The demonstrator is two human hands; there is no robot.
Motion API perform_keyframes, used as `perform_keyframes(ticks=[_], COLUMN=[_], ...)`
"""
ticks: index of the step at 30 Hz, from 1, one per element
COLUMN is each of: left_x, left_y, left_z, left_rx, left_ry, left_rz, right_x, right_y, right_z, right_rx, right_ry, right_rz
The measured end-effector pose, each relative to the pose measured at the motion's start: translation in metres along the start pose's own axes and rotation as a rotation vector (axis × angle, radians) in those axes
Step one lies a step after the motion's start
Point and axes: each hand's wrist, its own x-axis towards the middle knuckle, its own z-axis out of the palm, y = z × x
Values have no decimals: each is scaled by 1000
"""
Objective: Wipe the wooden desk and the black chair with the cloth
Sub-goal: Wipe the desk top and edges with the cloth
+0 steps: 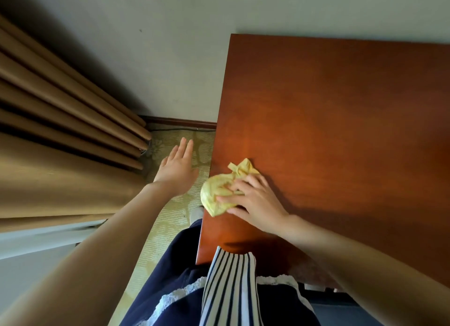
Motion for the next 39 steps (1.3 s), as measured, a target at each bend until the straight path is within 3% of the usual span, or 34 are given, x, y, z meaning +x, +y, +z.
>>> perform_keyframes(ticks=[7, 11, 17, 28, 30, 33, 39], left_x=[6, 11, 13, 14, 15, 14, 6], left_y=[20, 29, 34, 28, 27, 26, 19], left_z=[14, 16, 11, 18, 19, 20, 25], left_rx=[36, 182, 377, 353, 349, 356, 316], left_ry=[-82, -88, -84, -10, 4, 32, 110], left_rz=[136, 152, 152, 177, 180, 182, 179], right_x=[-60, -60, -15, 132, 146, 151, 112], right_y=[26, 48, 86, 119, 112, 97, 59], right_z=[-15, -33, -56, -67, -62, -55, -37], right_rx=[-67, -89, -119, -122, -135, -139, -60], right_ry=[-112, -48, 107, 257, 234, 155, 92], right_rz=[-158, -106, 147, 585, 571, 404, 204])
